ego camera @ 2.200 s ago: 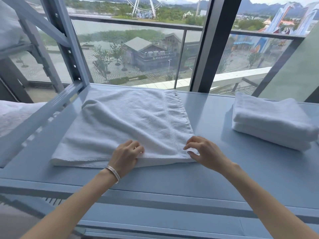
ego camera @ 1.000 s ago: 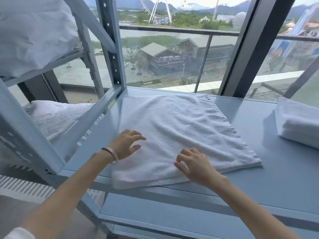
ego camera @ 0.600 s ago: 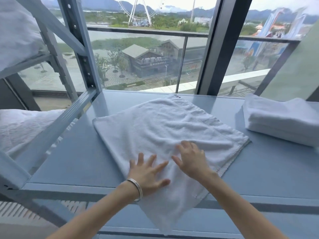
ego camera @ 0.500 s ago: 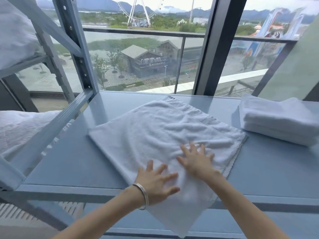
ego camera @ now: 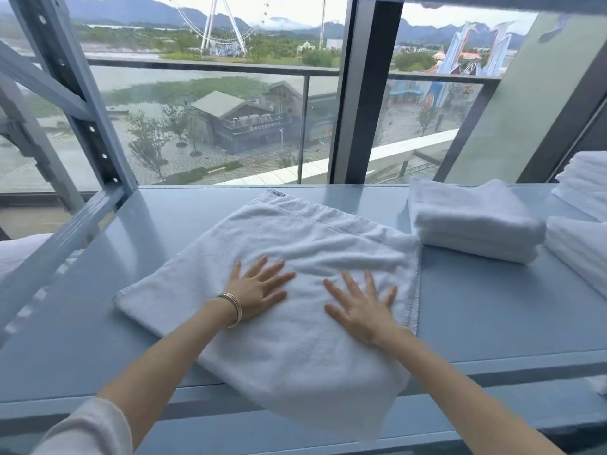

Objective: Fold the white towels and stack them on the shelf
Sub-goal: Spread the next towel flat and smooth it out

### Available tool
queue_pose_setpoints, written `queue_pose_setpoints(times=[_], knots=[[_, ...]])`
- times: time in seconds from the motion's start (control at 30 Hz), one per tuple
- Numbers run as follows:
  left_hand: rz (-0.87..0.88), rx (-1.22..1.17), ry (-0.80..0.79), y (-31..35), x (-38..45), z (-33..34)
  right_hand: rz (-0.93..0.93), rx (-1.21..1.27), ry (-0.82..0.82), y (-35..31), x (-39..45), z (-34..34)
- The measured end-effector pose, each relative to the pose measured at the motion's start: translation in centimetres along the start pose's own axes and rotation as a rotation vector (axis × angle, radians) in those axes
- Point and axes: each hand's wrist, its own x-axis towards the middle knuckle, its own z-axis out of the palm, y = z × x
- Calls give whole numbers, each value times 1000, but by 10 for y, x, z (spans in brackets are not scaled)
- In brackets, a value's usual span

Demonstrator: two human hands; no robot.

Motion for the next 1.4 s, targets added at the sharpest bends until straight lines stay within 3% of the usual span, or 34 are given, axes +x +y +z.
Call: queue_pose_setpoints(times=[0.17,0.3,0.4,0.47,0.6,0.73,1.0,1.07,1.2,1.3,1.4], knots=[[-140,-42,38,-11,-8,8,-108,-53,-14,-2,35,-10],[-376,-91,-23,-11,-37,10,-235,-78,-32,-15,68,-16],[-473,-116,-108,-2,-59,15,-221,-41,23,-36,86,-22],[-478,-119,-130,-2,-55,10,-239,-13,98,-64,92,-22],[-305,1,16,-16,-8,-7,-359,30,99,-115,103,-8],[-227,-29,25,-57,19,-5,-159,40,81,-101,127,-12],[-699,-121,73,-167,4,-2,118,-26,72,-26,145,-29],[-614,-91,95,-148,17,-6,39,2,88,-47,152,-31],[-211,-20,118,-83,60,-10,-220,23,58,-106,169,-27],[-272,-68,92,-87,81,-11,-148,4,21,-99,189,-32],[-490,-105,126,-130,78,-11,2,-2,23,-52,196,-40]])
